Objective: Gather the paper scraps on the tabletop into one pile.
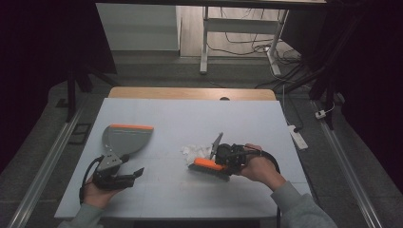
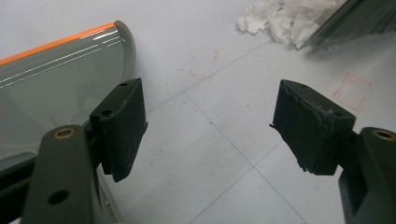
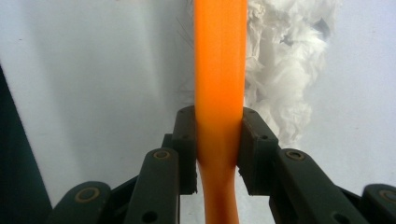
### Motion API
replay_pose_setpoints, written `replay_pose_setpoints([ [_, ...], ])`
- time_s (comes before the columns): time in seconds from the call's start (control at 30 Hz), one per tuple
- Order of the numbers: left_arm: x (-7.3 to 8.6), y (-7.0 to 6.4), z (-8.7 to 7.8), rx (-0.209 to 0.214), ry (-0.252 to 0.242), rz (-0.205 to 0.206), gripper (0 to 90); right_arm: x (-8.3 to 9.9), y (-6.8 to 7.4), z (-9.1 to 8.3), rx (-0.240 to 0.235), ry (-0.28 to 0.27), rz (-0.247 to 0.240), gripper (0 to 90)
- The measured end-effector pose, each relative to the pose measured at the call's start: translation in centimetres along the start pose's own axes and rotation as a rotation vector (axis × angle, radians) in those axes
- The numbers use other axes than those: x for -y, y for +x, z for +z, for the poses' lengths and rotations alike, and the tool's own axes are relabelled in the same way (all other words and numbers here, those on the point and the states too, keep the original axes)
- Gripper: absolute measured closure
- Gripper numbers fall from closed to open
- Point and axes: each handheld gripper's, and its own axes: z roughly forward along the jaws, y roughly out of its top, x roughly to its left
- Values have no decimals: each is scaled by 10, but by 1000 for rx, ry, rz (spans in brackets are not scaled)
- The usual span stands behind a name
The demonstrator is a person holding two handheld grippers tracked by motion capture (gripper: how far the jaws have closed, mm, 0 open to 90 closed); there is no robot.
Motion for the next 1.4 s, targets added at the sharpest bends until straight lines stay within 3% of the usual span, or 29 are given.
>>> replay_pose_setpoints([
  [0.1, 0, 0, -1, 0, -3, -1, 262, 1, 1, -3, 37, -22, -3, 709],
  [0.13, 0, 0, -1, 0, -3, -1, 262, 3, 2, -6, 30, -37, 1, 709],
  [0.2, 0, -1, 0, 0, -1, 1, 263, 8, 4, -17, 2, -91, 21, 709],
  [0.33, -1, -2, 1, -1, 2, 7, 263, 17, 6, -47, 17, -192, 85, 709],
  [0.47, -1, -1, 1, -1, 1, 5, 262, 11, -3, -67, 51, -262, 227, 709],
  [0.57, -1, -2, 1, -2, 2, 6, 263, -7, -7, -61, 47, -279, 306, 709],
  [0.63, -1, -2, 1, -1, 2, 5, 263, -27, -11, -51, 17, -295, 366, 709],
  [0.8, 0, -1, 0, 1, -1, 6, 263, -78, -25, -9, -84, -287, 486, 709],
  [0.87, 0, -1, 1, 3, 1, 7, 263, -93, -36, 10, -129, -283, 544, 709],
  [0.93, 0, -1, 1, 4, 3, 10, 263, -98, -45, 24, -144, -287, 596, 709],
  [1.03, 0, -1, 2, 6, 4, 11, 263, -98, -58, 40, -175, -288, 665, 709],
  [1.13, 0, -1, 1, 6, 1, 11, 263, -87, -65, 43, -125, -245, 697, 709],
  [1.27, 0, -2, 2, 4, 4, 14, 263, -59, -71, 33, -102, -220, 729, 709],
  [1.3, -1, -2, 2, 3, 6, 14, 263, -54, -71, 30, -103, -234, 730, 709],
  [1.4, -1, -3, 2, 1, 7, 14, 263, -45, -68, 17, -145, -339, 724, 709],
])
